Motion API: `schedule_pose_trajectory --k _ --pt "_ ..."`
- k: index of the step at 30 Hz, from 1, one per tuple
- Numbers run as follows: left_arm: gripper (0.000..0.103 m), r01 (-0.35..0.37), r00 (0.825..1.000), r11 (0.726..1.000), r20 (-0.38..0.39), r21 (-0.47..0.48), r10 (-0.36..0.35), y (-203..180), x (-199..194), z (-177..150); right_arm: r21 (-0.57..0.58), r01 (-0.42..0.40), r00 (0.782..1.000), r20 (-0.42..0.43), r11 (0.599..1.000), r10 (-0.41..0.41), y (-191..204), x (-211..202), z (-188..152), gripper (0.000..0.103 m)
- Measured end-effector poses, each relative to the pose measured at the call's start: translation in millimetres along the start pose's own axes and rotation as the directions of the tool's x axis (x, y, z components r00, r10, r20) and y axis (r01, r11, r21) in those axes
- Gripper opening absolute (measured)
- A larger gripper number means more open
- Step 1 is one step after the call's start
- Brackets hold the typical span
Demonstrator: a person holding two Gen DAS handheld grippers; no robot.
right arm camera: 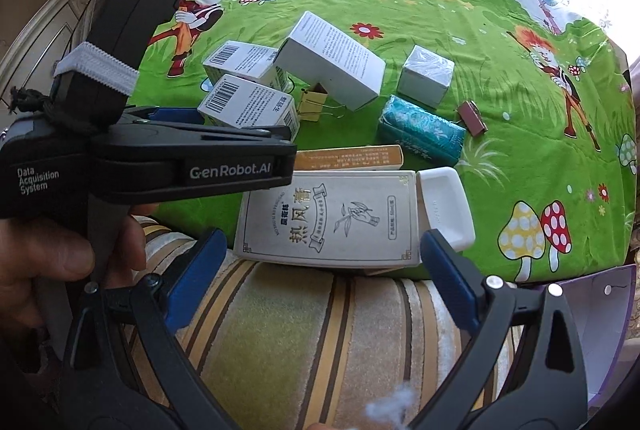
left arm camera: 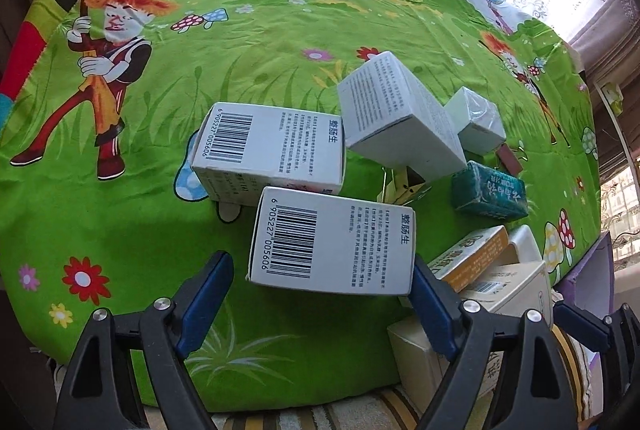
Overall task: Organize rigid objects
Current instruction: 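Grasp the white barcode box with the left tool while the right tool grasps the cream printed box, then carry both boxes over the purple storage box and open both tools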
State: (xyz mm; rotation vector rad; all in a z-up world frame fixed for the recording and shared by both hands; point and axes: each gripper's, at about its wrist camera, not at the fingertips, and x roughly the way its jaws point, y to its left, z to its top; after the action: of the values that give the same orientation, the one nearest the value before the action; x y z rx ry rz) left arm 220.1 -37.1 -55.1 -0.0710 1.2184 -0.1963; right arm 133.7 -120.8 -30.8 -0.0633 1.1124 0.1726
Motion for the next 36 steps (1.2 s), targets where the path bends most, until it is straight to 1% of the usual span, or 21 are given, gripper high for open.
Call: schedule_pose_trajectory --k 1,2,3,7,13,23,29,30,31,36 --pt "0.084 0.001 1.0 1.0 0.001 -0.007 -0.001 1.8 0.7 0.2 0.003 0.002 1.0 -0.003 1.0 -0.002 -0.1 1.7 0.7 0.099" --pt "0.076 0.007 1.0 1.0 0.004 -0.01 -0.007 3.0 0.7 0.3 0.004 0.004 1.0 -0.007 1.0 -0.004 -0.2 3.5 1.5 0.099" --pt "0.074 0.011 1.0 1.0 0.002 -0.011 -0.011 3.7 1.0 0.1 0.003 0.006 1.0 -0.011 1.0 -0.006 0.1 5.2 2.1 0.099" --pt "0.074 0.025 0.999 1.0 0.024 -0.009 -0.025 4.0 -3.6 -2.7 -0.002 0.017 1.0 -0.019 1.0 -0.017 2.7 11.2 3.2 0.099" --pt "0.073 0.027 0.996 0.999 0.091 -0.02 -0.025 8.6 -23.6 -10.4 -0.02 0.031 0.999 -0.013 0.999 -0.031 7.8 12.5 4.9 0.1" --pt "0.073 0.04 0.988 0.996 0.149 -0.078 -0.028 19.9 -40.2 -19.0 -0.015 0.042 0.999 -0.005 0.999 -0.042 10.6 13.2 7.4 0.101" --pt "0.073 0.037 0.984 0.995 0.175 -0.094 -0.02 21.1 -48.7 -26.5 -0.019 0.07 0.996 -0.044 0.997 -0.071 13.3 26.1 9.5 0.102" --pt "0.073 0.036 0.983 0.995 0.181 -0.095 -0.018 21.3 -51.1 -28.4 -0.021 0.075 0.996 -0.041 0.997 -0.076 13.6 25.6 8.9 0.101" --pt "0.073 0.034 0.982 0.995 0.189 -0.098 -0.015 21.4 -53.9 -30.1 -0.024 0.084 0.996 -0.035 0.996 -0.084 14.0 24.4 8.1 0.099" --pt "0.073 0.034 0.975 0.995 0.222 -0.098 -0.011 19.7 -67.2 -37.0 -0.037 0.1 0.995 0.004 0.994 -0.1 15.1 13.7 3.6 0.099"
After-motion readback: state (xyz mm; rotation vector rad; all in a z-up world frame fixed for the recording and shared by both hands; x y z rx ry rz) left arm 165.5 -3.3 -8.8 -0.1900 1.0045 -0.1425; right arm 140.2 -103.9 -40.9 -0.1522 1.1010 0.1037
